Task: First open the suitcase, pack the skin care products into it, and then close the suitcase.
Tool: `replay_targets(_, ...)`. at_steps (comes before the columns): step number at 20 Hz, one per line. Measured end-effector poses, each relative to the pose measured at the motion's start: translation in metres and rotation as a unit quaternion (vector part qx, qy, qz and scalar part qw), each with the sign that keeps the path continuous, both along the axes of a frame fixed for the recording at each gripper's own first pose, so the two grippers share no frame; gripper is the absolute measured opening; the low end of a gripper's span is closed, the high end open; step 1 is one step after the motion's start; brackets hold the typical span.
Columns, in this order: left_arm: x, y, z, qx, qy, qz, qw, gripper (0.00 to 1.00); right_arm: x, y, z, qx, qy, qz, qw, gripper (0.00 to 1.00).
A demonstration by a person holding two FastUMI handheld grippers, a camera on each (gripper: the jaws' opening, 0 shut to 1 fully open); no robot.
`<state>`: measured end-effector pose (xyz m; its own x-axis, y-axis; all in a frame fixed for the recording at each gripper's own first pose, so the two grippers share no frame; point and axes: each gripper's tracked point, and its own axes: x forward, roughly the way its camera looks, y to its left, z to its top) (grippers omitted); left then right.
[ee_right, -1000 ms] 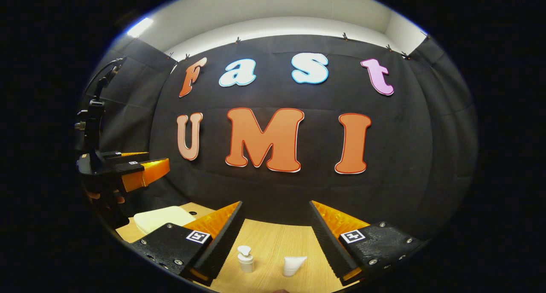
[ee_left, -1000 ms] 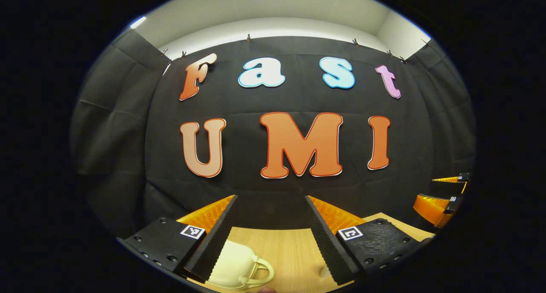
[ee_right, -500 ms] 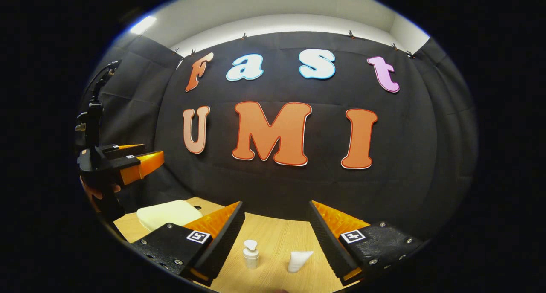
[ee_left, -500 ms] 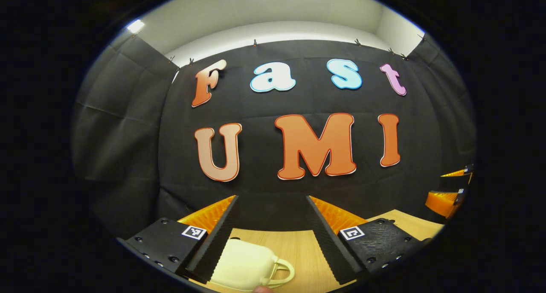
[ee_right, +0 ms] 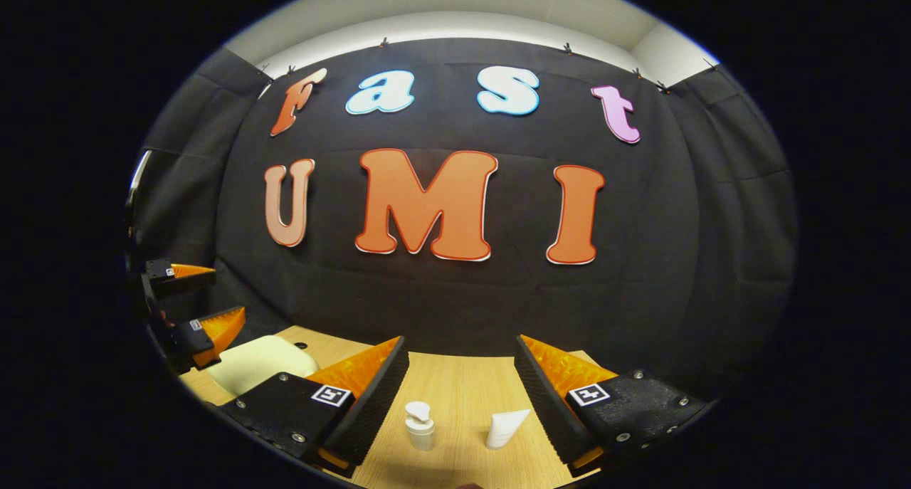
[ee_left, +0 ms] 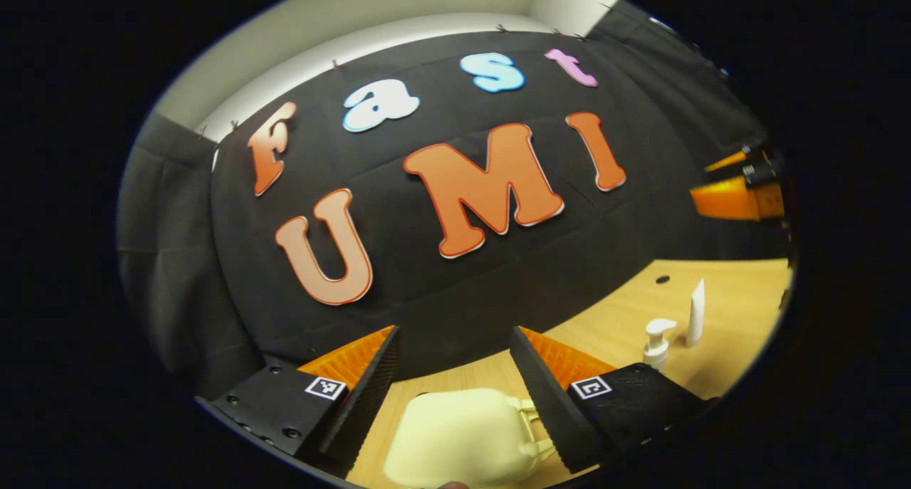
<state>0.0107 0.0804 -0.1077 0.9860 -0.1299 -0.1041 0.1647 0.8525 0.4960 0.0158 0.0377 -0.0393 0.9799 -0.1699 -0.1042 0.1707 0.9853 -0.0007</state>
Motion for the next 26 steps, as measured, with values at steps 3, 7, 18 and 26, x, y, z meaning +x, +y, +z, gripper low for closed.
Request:
replay_targets(3,0.001,-0.010,-0.044,0.044,0.029,-0.054,0.997,0.98,0.000,-0.012,-0.001,0.006,0.003,-0.050,0.999,0.95)
replay_targets(7,0.003,-0.024,-0.097,0.103,0.058,-0.107,0.987,0.98,-0.011,-0.028,-0.005,-0.010,0.013,-0.104,0.994,0.95)
replay_targets(18,-0.012,-0.032,-0.214,0.268,0.121,-0.134,0.946,0.97,0.010,-0.055,-0.049,-0.008,0.052,-0.082,0.995,0.95)
replay_targets(26,-0.006,-0.024,-0.254,0.359,0.155,-0.113,0.914,0.80,0.016,-0.056,-0.079,0.001,0.075,-0.067,0.995,0.95)
